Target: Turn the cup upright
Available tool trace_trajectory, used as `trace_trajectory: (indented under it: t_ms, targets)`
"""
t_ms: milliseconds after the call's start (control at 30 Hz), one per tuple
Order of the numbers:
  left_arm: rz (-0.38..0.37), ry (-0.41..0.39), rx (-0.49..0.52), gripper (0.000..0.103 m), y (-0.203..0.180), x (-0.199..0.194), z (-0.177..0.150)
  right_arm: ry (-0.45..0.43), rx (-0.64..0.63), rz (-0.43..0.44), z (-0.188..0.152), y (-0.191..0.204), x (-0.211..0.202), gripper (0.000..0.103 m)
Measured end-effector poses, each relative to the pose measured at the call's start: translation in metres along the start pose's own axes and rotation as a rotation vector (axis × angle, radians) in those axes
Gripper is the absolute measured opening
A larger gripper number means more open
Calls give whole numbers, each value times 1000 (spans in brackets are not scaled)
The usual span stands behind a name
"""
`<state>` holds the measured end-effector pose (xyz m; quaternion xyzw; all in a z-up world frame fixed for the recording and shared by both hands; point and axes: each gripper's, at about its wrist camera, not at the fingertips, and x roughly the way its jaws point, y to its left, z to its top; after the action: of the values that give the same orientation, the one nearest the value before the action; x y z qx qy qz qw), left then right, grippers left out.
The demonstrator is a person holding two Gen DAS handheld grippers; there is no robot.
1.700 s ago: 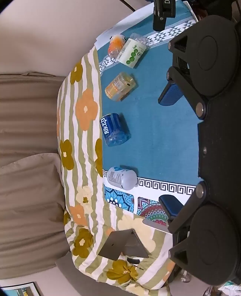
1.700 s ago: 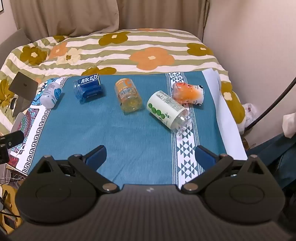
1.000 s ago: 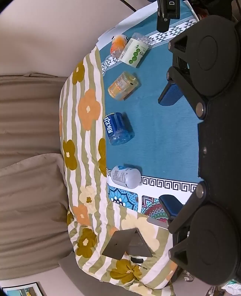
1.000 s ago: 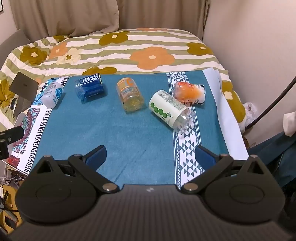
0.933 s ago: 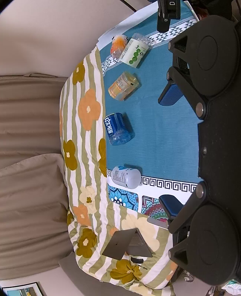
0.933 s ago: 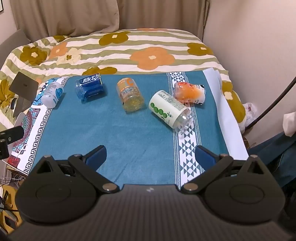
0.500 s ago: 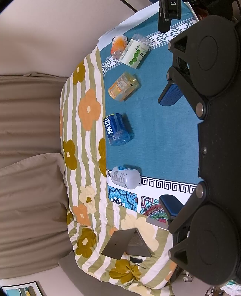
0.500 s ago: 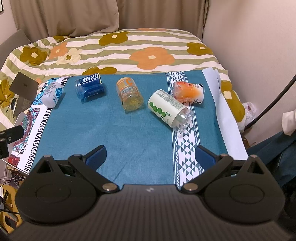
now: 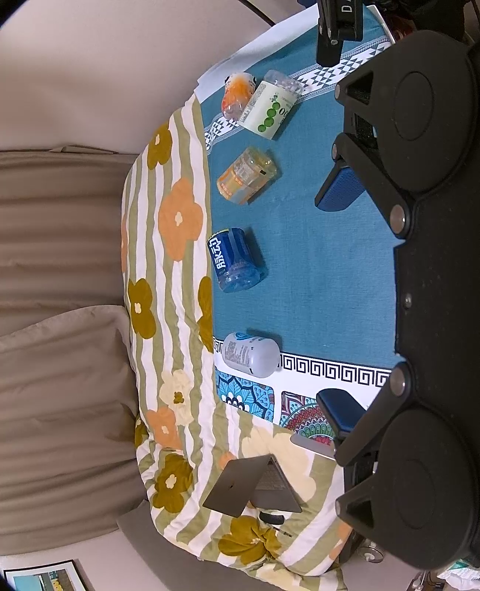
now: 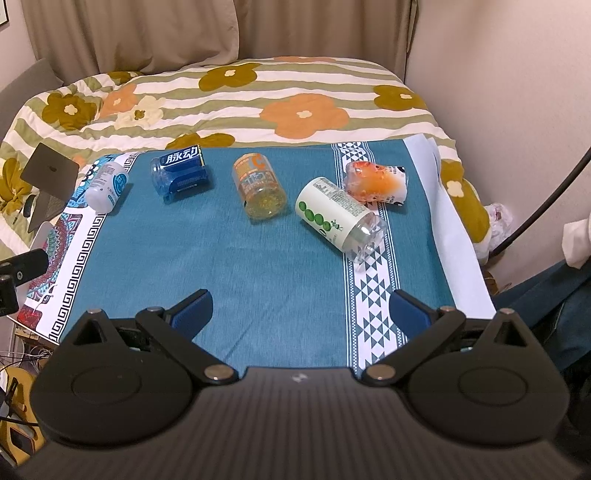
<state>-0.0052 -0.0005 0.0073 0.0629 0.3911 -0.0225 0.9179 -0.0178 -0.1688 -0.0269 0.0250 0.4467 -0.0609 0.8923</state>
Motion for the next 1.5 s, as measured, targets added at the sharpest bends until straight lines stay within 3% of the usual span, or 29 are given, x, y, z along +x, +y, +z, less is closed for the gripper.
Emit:
trace_trajectory:
  t_ms: [1500]
  targets:
    - [4,-7,-2,103,-7,-11,-4,-4,3,8,-3,-3,-3,103]
